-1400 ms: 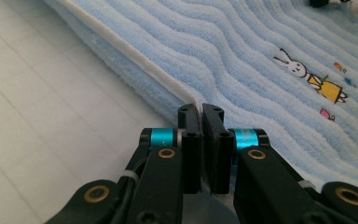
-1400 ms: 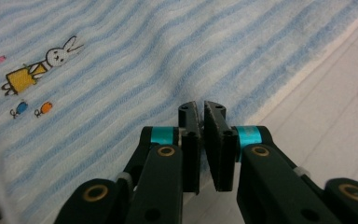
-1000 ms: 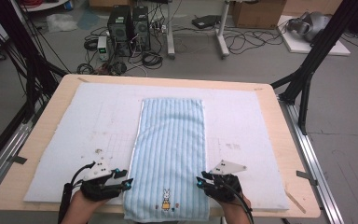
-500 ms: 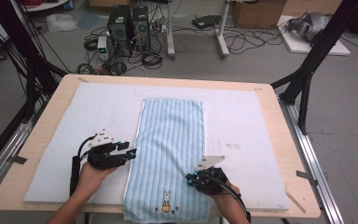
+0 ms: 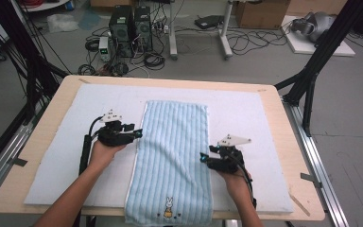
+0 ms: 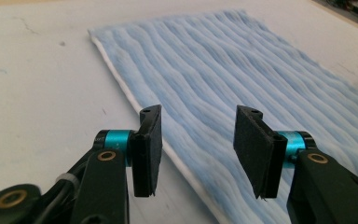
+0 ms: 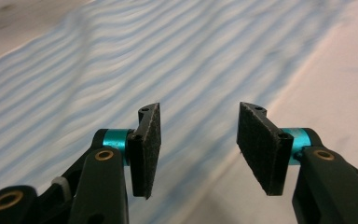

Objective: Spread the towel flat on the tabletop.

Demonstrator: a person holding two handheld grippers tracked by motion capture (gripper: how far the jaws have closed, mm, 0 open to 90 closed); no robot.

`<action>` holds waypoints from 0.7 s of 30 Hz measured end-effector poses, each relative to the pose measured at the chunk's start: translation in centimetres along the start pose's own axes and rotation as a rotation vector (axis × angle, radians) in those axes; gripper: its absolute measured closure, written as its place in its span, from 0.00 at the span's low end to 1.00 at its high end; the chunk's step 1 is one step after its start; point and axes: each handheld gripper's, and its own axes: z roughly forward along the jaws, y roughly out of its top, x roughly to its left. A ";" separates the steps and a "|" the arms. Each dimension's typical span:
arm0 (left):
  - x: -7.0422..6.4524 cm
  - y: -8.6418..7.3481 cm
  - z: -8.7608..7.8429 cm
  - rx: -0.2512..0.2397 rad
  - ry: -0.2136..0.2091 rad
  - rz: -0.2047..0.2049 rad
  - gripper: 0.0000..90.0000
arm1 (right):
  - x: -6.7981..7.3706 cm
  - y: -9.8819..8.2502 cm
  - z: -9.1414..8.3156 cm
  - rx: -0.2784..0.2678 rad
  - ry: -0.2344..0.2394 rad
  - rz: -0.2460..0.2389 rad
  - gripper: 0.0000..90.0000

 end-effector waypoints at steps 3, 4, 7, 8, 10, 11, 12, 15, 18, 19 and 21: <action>0.9 0.3 1.4 0.003 0.015 -0.036 0.58 | -1.8 1.4 1.6 0.003 -0.077 0.022 0.57; 1.2 0.3 1.8 -0.008 0.019 -0.051 0.58 | -2.4 1.8 2.1 -0.003 -0.089 0.037 0.57; 1.8 0.7 3.2 0.010 0.033 -0.076 0.60 | -3.7 3.0 4.1 0.025 -0.144 0.044 0.64; 1.9 0.8 3.7 0.018 0.039 -0.077 0.61 | -4.2 3.3 4.8 0.042 -0.150 0.048 0.65; 2.1 1.1 4.6 0.047 0.049 -0.070 0.63 | -4.9 3.7 6.0 0.063 -0.164 0.067 0.68; 2.1 1.2 5.1 0.062 0.060 -0.062 0.63 | -5.2 3.9 6.5 0.071 -0.167 0.070 0.70; 2.1 1.3 5.6 0.079 0.066 -0.054 0.65 | -5.4 4.0 6.9 0.080 -0.164 0.079 0.73; 1.9 1.3 6.6 0.099 0.089 -0.027 0.69 | -5.7 4.1 7.7 0.082 -0.164 0.077 0.86; 1.5 1.4 6.8 0.113 0.106 0.025 0.88 | -5.7 4.3 7.9 0.085 -0.176 0.066 0.94; 1.4 1.4 6.8 0.118 0.111 0.033 0.93 | -5.6 4.4 8.0 0.086 -0.184 0.064 0.95; 1.4 1.5 7.0 0.115 0.126 0.026 0.95 | -5.6 4.4 8.1 0.083 -0.211 0.063 0.95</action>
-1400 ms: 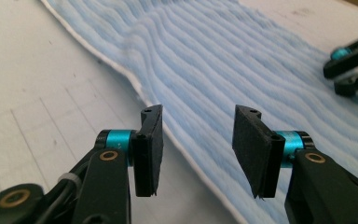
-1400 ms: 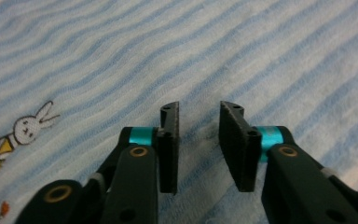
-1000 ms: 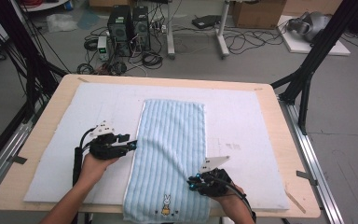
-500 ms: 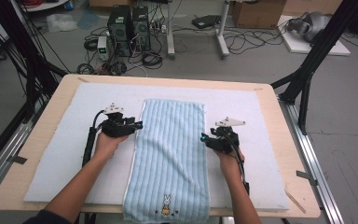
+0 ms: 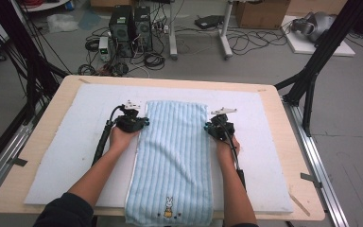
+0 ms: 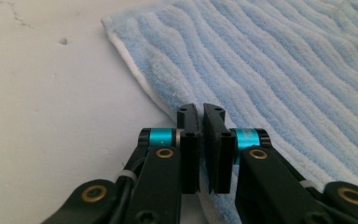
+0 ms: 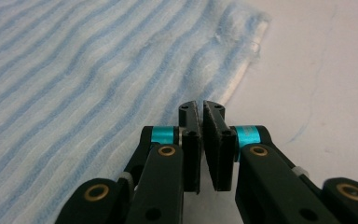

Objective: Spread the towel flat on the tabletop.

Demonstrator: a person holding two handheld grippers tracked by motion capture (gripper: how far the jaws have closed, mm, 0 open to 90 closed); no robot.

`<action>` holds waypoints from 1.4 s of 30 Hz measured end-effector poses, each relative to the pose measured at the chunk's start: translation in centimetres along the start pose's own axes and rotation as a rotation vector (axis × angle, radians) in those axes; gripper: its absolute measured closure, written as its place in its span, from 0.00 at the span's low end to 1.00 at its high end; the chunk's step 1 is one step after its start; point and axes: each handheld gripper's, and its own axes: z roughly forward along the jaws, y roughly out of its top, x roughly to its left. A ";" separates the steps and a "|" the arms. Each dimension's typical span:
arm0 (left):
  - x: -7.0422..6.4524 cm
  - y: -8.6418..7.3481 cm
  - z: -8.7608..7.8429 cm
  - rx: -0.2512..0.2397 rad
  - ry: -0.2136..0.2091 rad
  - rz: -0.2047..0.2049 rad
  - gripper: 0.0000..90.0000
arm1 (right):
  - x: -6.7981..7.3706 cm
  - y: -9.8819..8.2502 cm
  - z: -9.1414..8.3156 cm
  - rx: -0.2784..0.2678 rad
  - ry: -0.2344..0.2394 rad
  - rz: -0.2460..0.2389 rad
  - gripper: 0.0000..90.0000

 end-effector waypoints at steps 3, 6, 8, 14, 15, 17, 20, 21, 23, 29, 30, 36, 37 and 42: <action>0.0 0.2 0.3 -0.007 0.021 -0.033 0.94 | -0.4 0.1 0.1 -0.005 -0.041 0.015 0.95; 0.0 0.3 0.4 -0.022 0.042 -0.064 0.81 | -0.7 0.3 0.2 -0.015 -0.049 0.024 0.92; 0.3 0.3 0.4 -0.031 0.040 -0.087 0.76 | -1.3 0.4 0.1 -0.059 -0.039 0.048 0.87; 0.4 0.5 0.7 -0.008 0.025 -0.052 0.95 | -2.1 1.2 1.7 -0.023 0.018 0.080 0.85; 0.4 0.5 0.7 -0.007 0.026 -0.050 0.96 | -2.0 1.5 1.9 -0.015 0.008 0.059 0.88; 0.4 0.5 0.7 -0.011 0.029 -0.057 0.96 | -1.6 2.2 2.2 0.015 -0.037 0.002 0.93; 0.4 0.5 0.7 -0.012 0.046 -0.058 0.94 | -0.9 2.9 2.8 0.037 -0.133 -0.057 0.98; 0.4 0.5 0.7 -0.014 0.047 -0.059 0.94 | -0.9 2.9 2.9 0.039 -0.152 -0.051 0.99; 0.6 0.5 0.7 -0.021 0.058 -0.072 0.86 | -1.3 2.8 2.8 0.033 -0.146 0.006 0.94; 1.6 0.7 -0.8 -0.113 -0.034 -0.115 0.55 | -2.0 2.4 1.0 -0.029 -0.039 0.023 0.74; 1.6 0.7 -1.2 -0.138 -0.052 -0.110 0.51 | -2.1 2.3 0.7 -0.022 -0.022 0.015 0.74; 1.8 0.4 -3.6 -0.226 -0.172 -0.072 0.30 | -2.5 0.8 -1.9 -0.078 0.069 -0.014 0.50; 1.8 0.2 -3.9 -0.227 -0.196 -0.061 0.28 | -2.4 0.6 -2.4 -0.098 0.079 -0.011 0.45; 1.9 -1.1 -6.0 -0.258 -0.242 -0.011 0.22 | -2.0 -0.9 -4.9 -0.132 0.152 -0.014 0.24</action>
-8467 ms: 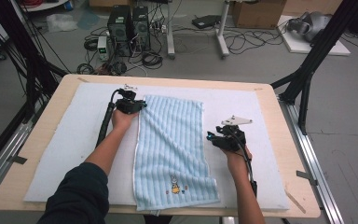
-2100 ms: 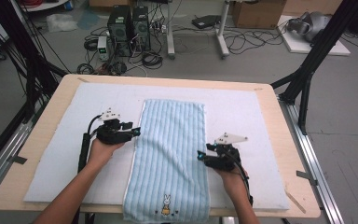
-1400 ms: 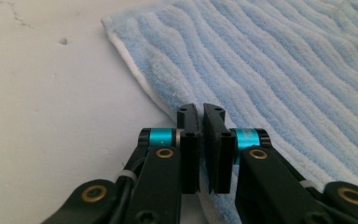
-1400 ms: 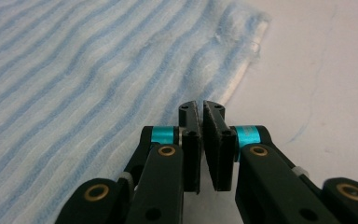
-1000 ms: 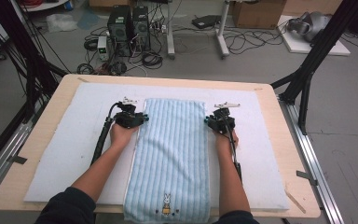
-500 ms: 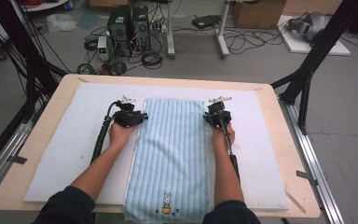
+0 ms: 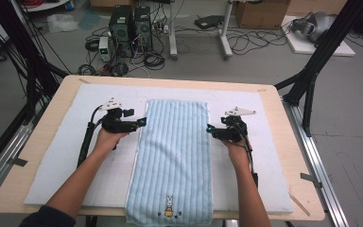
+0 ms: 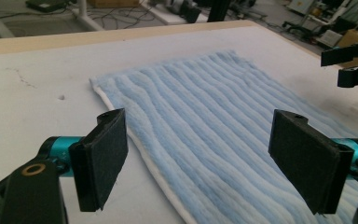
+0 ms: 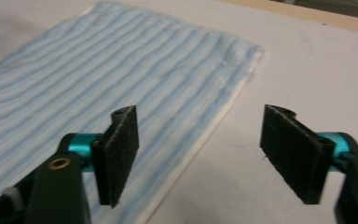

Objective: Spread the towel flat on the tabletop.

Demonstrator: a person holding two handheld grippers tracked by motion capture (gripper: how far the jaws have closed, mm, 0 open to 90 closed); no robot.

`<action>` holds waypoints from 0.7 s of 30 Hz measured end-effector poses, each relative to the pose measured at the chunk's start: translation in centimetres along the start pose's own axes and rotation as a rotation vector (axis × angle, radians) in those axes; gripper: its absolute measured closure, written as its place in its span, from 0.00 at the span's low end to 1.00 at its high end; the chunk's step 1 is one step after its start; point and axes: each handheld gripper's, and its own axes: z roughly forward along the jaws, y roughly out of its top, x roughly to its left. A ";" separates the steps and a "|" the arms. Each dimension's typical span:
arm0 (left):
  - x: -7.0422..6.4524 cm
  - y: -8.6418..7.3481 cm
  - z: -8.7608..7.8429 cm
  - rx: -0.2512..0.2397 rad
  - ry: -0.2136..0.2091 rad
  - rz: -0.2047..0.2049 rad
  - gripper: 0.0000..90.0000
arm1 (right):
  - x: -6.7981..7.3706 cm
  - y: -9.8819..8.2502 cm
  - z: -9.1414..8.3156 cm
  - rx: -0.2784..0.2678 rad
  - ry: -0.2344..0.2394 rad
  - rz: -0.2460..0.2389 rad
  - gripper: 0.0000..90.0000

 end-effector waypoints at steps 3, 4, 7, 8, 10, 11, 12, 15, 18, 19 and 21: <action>-0.1 -0.6 -1.3 -0.015 -0.026 0.018 0.22 | 0.9 -0.9 -1.5 -0.028 -0.005 -0.016 0.12; -0.2 -0.7 -1.6 -0.015 -0.041 0.017 0.22 | 1.2 -1.2 -1.9 -0.041 -0.004 -0.023 0.12; -0.4 -0.9 -2.5 -0.024 -0.068 0.028 0.23 | 2.0 -2.0 -2.9 -0.044 -0.007 -0.068 0.12; -0.4 -0.9 -2.9 -0.033 -0.071 0.035 0.23 | 2.2 -2.1 -3.1 -0.039 -0.019 -0.105 0.12; -0.4 -1.0 -3.6 -0.049 -0.073 0.048 0.23 | 2.5 -2.4 -3.6 -0.043 -0.014 -0.129 0.12; -0.5 -1.2 -3.9 -0.054 -0.074 0.054 0.23 | 2.5 -2.6 -3.8 -0.054 -0.018 -0.136 0.12; -0.6 -1.4 -4.1 -0.052 -0.072 0.062 0.23 | 2.6 -2.8 -4.1 -0.073 -0.023 -0.133 0.12; -0.7 -1.9 -4.4 -0.047 -0.053 0.056 0.27 | 2.5 -3.1 -4.7 -0.095 -0.029 -0.133 0.12; -0.8 -2.1 -4.7 -0.060 -0.047 0.045 0.26 | 2.2 -3.3 -5.2 -0.112 -0.042 -0.109 0.12; -0.7 -2.1 -4.8 -0.067 -0.046 0.041 0.26 | 2.1 -3.3 -5.2 -0.114 -0.046 -0.108 0.12; -0.5 -2.1 -5.0 -0.074 -0.045 0.028 0.26 | 2.0 -3.3 -5.2 -0.116 -0.059 -0.096 0.12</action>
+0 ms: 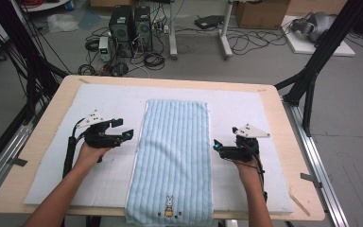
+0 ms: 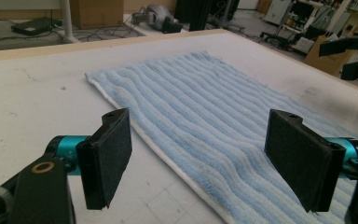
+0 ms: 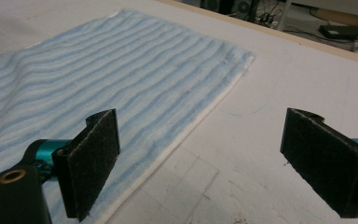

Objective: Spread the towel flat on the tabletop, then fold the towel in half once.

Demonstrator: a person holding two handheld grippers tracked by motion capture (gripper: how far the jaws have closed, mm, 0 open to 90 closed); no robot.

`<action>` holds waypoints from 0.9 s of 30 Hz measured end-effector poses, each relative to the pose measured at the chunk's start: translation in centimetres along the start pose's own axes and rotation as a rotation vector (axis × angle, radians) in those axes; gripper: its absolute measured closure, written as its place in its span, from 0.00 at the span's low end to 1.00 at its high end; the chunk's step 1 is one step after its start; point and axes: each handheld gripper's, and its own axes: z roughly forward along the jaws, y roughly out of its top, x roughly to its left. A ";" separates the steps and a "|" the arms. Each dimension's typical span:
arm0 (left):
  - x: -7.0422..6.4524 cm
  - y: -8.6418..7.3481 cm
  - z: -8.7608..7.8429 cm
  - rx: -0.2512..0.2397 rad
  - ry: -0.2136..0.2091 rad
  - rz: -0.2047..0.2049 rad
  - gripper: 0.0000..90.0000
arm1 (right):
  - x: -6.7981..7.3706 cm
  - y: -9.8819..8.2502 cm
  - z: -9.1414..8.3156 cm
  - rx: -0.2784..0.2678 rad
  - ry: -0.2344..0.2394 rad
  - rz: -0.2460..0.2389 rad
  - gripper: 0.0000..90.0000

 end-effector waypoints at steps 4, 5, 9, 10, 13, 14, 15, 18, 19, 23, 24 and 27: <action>0.2 -0.1 -0.1 0.004 0.006 -0.013 0.26 | -0.2 0.0 0.2 0.003 0.000 0.010 0.12; 0.2 -0.2 0.0 0.002 0.010 -0.012 0.26 | -0.1 0.0 0.2 0.004 0.000 0.009 0.12; 0.0 -0.4 0.2 0.008 0.010 -0.011 0.26 | -0.1 0.0 0.1 0.008 0.001 0.020 0.12; 0.0 -0.4 0.3 0.010 0.011 -0.009 0.26 | -0.1 0.0 0.1 0.008 0.003 0.019 0.12; 0.0 -0.4 0.3 0.016 0.013 -0.006 0.26 | -0.1 0.0 0.2 0.013 0.003 0.023 0.12; 0.0 -0.4 0.3 0.016 0.013 -0.008 0.26 | -0.1 -0.1 0.3 0.014 0.002 0.021 0.12; 0.1 -0.4 0.3 0.017 0.012 -0.008 0.26 | -0.1 -0.1 0.3 0.020 0.002 0.024 0.12; 0.2 -0.4 0.3 0.023 0.044 -0.001 0.27 | 0.0 -0.1 0.4 0.020 0.005 0.014 0.12; 0.3 -0.4 0.4 0.032 0.065 0.000 0.27 | 0.1 -0.1 0.5 0.021 0.005 0.017 0.12; 0.7 -0.1 0.7 0.029 0.089 -0.038 0.27 | 0.0 -0.1 0.7 0.032 0.007 0.033 0.12; 0.8 0.1 0.8 0.034 0.092 -0.039 0.27 | -0.1 -0.2 0.7 0.031 0.009 0.032 0.12; 1.2 0.4 1.3 0.032 0.093 -0.067 0.28 | 0.0 -0.2 0.7 0.033 0.008 0.033 0.12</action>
